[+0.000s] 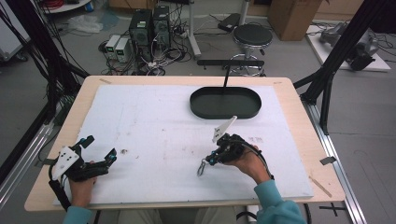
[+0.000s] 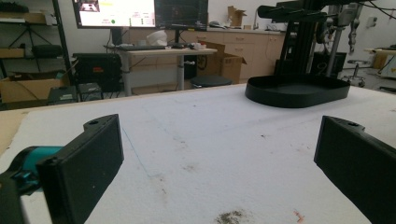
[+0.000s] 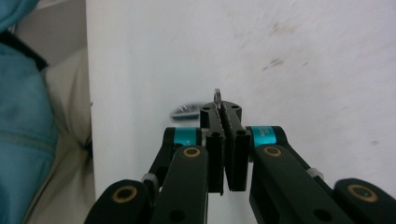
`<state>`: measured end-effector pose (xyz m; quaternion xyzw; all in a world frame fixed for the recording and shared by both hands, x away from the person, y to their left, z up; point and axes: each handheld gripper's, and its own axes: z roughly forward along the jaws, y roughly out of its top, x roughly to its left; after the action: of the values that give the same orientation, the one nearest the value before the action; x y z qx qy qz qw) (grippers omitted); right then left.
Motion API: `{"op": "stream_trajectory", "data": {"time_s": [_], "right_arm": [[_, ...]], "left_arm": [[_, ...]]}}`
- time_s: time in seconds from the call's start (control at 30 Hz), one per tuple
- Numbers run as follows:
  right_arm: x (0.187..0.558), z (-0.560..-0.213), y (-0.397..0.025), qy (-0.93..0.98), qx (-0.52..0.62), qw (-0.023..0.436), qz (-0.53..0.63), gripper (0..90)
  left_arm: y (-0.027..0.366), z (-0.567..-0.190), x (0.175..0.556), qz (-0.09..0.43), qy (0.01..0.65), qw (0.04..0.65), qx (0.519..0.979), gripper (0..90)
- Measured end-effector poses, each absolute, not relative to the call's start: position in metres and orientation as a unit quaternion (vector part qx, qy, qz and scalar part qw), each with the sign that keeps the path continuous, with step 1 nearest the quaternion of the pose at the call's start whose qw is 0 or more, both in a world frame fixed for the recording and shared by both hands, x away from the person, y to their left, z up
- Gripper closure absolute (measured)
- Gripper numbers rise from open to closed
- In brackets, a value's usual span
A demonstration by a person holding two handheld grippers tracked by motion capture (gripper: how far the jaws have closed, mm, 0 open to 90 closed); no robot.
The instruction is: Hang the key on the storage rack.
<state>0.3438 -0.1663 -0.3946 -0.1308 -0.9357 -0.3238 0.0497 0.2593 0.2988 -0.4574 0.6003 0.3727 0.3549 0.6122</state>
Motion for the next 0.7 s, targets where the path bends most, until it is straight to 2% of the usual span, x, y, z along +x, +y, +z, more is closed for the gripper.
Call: {"op": "stream_trajectory", "data": {"time_s": [0.27, 0.63, 0.7], "right_arm": [[0.353, -0.368, -0.187, -0.912, -0.147, 0.024, -0.382, 89.2], [0.379, -0.31, -0.223, -0.882, -0.176, -0.047, -0.435, 89.2], [0.382, -0.306, -0.226, -0.88, -0.18, -0.048, -0.436, 89.2]], "left_arm": [[0.299, -0.457, 0.259, 0.356, 0.373, 0.612, 0.6, 1.7], [0.299, -0.457, 0.259, 0.355, 0.373, 0.613, 0.6, 1.8], [0.299, -0.457, 0.259, 0.355, 0.372, 0.612, 0.6, 1.8]]}}
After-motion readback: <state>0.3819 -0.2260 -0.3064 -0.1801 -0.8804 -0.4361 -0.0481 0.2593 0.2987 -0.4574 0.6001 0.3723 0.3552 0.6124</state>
